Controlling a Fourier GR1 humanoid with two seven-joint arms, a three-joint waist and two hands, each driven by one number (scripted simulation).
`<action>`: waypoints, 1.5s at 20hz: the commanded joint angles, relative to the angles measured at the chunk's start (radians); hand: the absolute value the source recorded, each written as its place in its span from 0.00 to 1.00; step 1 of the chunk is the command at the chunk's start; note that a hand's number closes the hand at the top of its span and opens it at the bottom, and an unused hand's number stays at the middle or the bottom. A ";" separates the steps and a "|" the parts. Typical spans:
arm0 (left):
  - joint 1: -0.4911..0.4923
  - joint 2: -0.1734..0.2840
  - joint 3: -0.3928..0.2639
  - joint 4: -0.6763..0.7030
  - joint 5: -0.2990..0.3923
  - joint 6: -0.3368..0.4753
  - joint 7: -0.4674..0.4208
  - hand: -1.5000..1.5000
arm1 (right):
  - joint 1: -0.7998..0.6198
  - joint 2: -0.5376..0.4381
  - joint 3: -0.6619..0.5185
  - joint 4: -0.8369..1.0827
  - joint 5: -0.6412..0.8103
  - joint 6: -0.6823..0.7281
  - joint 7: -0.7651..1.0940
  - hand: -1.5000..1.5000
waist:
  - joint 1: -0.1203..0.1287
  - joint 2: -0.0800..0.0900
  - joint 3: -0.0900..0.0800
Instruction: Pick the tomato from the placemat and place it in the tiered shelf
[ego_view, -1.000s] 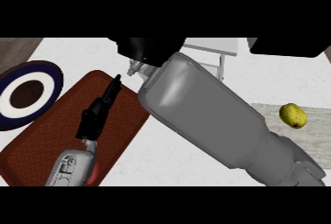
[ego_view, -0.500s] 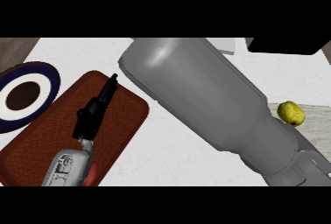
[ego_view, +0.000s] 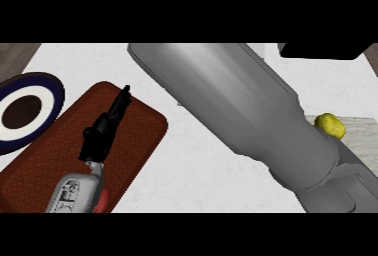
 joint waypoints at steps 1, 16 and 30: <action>-0.004 0.014 0.005 0.003 0.003 -0.013 -0.011 0.50 | -0.018 0.012 0.029 0.077 0.034 -0.044 0.221 1.00 | 0.003 0.003 0.000; 0.038 0.021 0.020 -0.016 0.020 -0.019 -0.034 0.50 | 0.094 -0.010 -0.182 0.148 0.090 -0.484 -0.032 1.00 | -0.005 0.012 0.002; 0.033 -0.019 -0.012 -0.011 -0.023 0.028 -0.007 0.50 | 0.098 -0.029 -0.298 0.301 0.285 -0.429 0.118 0.00 | -0.031 -0.001 0.001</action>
